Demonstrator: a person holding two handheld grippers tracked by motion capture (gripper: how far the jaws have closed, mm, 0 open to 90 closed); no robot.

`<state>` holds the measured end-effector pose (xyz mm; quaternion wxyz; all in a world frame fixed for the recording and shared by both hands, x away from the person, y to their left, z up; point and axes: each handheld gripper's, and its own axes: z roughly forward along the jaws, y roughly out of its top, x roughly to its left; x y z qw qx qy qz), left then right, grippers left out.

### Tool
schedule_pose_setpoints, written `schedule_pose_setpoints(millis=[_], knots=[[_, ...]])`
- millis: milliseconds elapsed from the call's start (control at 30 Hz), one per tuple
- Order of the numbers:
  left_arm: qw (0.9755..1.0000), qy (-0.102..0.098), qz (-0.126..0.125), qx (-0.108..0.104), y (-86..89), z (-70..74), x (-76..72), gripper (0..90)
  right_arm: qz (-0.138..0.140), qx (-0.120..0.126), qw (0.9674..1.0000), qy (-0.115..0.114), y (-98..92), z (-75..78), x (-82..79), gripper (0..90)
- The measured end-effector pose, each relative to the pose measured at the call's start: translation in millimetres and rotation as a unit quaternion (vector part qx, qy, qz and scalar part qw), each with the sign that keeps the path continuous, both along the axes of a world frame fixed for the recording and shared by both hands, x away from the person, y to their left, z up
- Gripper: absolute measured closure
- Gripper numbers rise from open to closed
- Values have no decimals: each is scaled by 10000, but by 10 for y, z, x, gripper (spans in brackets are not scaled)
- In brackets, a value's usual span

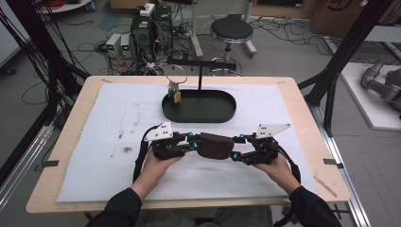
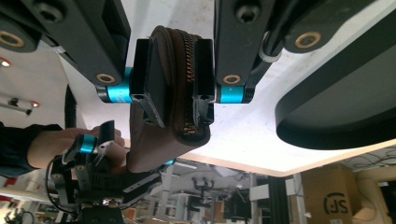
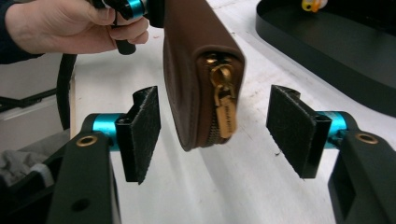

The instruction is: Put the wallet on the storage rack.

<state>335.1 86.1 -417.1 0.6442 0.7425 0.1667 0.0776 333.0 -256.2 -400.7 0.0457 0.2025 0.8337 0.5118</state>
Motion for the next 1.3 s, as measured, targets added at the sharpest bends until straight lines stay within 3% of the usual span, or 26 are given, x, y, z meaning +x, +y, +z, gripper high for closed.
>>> schedule_pose_setpoints(millis=[167,300,500,700,833,933,1067,1233,1300], knots=[[10000,-41,9,37,2,-7,-55,750,180,3,9997,-163,82,19,12,578],[10000,-91,-26,20,38,-7,-68,746,414,102,9990,-162,74,20,42,668],[9997,-143,-196,63,73,30,-63,708,626,188,9978,-145,73,44,47,715],[9977,-301,-545,282,82,107,-42,509,989,180,9948,-146,93,73,30,720],[9954,-323,-741,506,35,99,-48,489,1093,212,9936,-198,101,112,6,720],[9944,-253,-893,503,-1,77,-49,563,1067,216,9938,-219,101,120,2,719],[9951,-146,-943,272,19,74,-30,632,1039,308,9938,-235,90,126,10,702],[9958,-4,-885,-240,77,67,-13,668,732,450,9962,-165,53,138,34,567],[9959,-2,-831,-357,99,76,-9,670,662,544,9963,-110,21,145,52,552]])
